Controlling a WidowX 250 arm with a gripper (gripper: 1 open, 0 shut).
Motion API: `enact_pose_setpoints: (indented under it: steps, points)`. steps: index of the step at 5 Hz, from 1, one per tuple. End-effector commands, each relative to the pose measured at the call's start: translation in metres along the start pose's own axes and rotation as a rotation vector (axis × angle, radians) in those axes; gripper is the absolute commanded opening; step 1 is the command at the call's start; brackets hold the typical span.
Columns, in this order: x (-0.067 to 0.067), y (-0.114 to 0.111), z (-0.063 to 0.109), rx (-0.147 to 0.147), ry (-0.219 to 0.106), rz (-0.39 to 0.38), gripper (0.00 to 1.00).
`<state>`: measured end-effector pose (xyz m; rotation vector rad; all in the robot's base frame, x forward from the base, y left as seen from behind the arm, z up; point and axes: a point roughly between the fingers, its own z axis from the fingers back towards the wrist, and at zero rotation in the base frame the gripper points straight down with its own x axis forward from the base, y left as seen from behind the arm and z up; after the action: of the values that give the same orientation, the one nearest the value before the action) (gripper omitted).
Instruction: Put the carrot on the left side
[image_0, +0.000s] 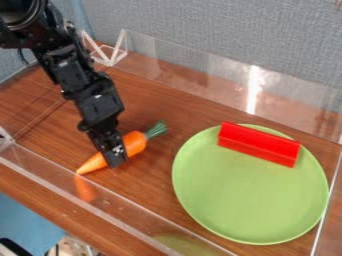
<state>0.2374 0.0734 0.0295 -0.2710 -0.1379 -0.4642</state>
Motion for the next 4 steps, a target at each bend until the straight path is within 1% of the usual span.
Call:
enact_pose_setpoints:
  steps: [1,2,3,4]
  points:
    - [0.002,0.0,0.015,0.002,-0.018,0.008,0.0]
    - [0.006,-0.001,0.024,0.0,-0.013,0.01,1.0]
    - [0.007,0.0,0.031,0.0,-0.006,0.009,0.0]
    - [0.01,0.001,0.039,0.003,-0.003,0.011,0.0]
